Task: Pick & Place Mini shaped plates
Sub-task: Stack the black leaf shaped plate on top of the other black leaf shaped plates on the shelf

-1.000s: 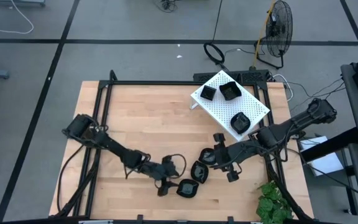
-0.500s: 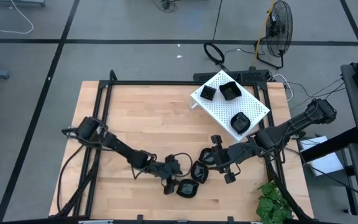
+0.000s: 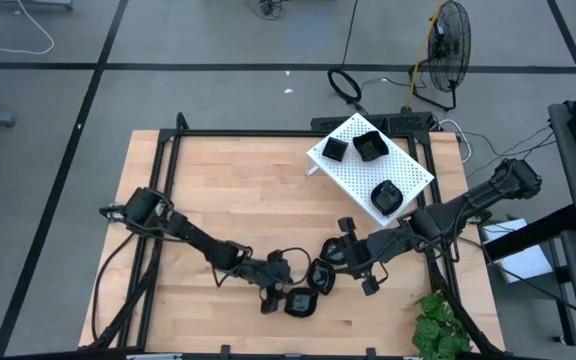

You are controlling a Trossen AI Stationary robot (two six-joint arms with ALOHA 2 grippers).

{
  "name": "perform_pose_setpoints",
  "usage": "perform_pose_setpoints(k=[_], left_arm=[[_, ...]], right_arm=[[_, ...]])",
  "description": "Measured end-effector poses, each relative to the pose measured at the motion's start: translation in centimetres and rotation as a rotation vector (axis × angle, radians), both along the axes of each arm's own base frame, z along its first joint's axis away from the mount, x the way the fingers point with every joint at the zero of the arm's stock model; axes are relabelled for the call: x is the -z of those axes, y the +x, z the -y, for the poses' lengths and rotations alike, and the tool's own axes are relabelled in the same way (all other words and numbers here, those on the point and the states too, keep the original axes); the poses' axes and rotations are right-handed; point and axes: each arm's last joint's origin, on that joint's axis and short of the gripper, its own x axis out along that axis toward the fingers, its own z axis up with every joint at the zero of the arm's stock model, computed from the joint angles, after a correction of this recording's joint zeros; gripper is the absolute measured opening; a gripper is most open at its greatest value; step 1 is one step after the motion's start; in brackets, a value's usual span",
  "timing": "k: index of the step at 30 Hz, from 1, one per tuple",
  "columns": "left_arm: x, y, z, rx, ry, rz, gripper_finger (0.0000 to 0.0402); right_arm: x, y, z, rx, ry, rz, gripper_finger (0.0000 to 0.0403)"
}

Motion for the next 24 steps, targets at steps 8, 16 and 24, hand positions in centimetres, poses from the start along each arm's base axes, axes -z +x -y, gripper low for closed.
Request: perform_pose_setpoints(k=[8, 16, 24], left_arm=[[-0.1, 0.4, -0.6, -0.023, -0.026, 0.01, 0.0119], [-0.1, 0.8, -1.9, -0.03, -0.174, -0.062, 0.0053], [-0.1, 0.8, -1.9, 0.023, -0.155, -0.053, 0.0007]], right_arm=[[-0.1, 0.1, 0.0, -0.009, -0.007, 0.017, 0.0157], [-0.1, 0.1, 0.0, -0.015, -0.017, 0.019, 0.0157], [-0.1, 0.1, 0.0, -0.019, -0.024, 0.02, 0.0157]])
